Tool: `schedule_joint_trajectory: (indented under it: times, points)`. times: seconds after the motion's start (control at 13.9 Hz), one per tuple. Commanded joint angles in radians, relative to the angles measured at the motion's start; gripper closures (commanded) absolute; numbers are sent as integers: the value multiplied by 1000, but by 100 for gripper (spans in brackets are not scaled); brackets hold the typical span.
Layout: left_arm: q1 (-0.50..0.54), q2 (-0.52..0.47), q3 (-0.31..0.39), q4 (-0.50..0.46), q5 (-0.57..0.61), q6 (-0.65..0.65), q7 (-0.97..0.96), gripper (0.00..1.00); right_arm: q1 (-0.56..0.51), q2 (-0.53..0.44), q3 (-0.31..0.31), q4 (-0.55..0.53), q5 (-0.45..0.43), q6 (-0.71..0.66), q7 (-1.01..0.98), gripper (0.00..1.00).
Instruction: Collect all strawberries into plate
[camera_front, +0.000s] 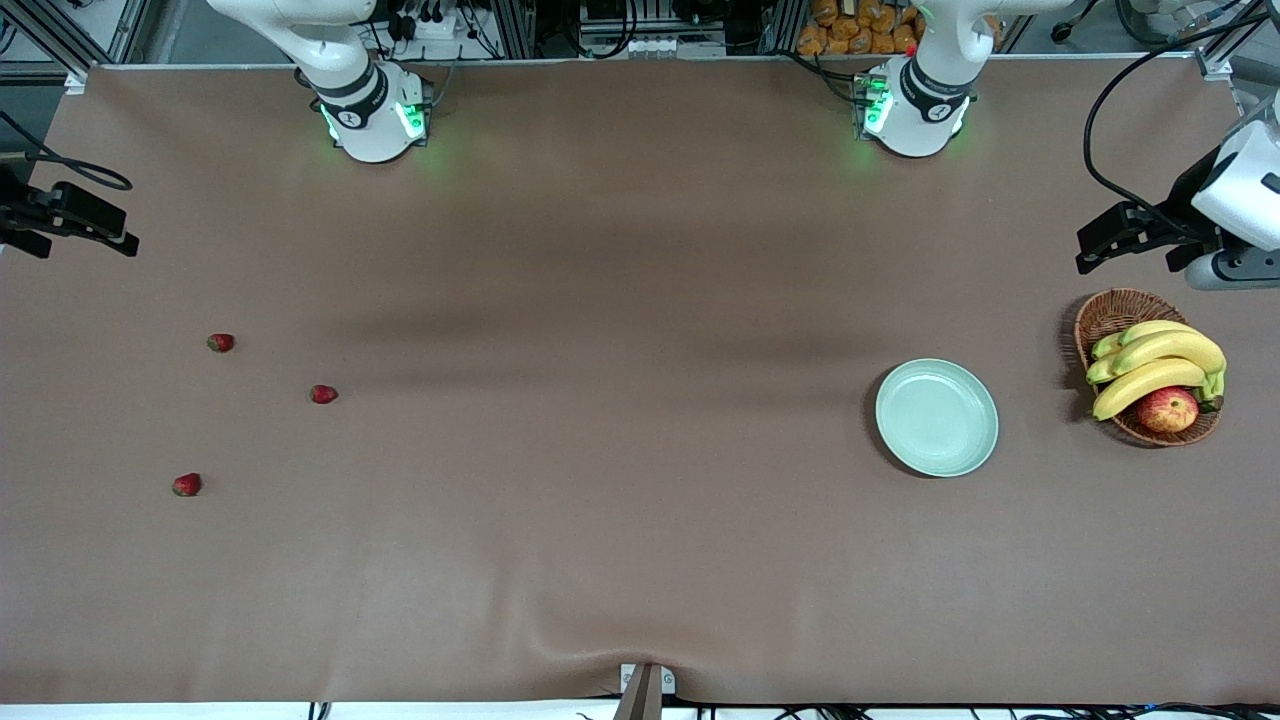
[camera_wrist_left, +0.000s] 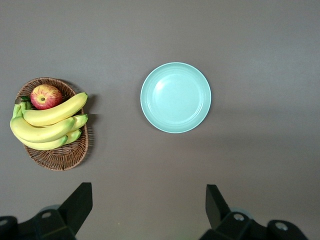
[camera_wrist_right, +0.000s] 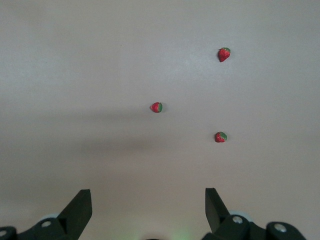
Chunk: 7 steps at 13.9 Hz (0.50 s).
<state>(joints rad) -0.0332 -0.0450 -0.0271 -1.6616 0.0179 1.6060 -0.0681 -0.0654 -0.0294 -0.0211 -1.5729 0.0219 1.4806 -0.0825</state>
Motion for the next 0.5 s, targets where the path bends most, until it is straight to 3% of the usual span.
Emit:
schedule_joint_trajectory:
  times: [0.0, 0.43]
  points:
    - [2, -1, 4, 20, -16, -26, 10, 0, -8, -9, 7, 8, 7, -13, 4, 0]
    - [3, -1, 4, 25, -9, -26, 10, 0, -8, -6, 7, 7, 7, -13, 4, 0]
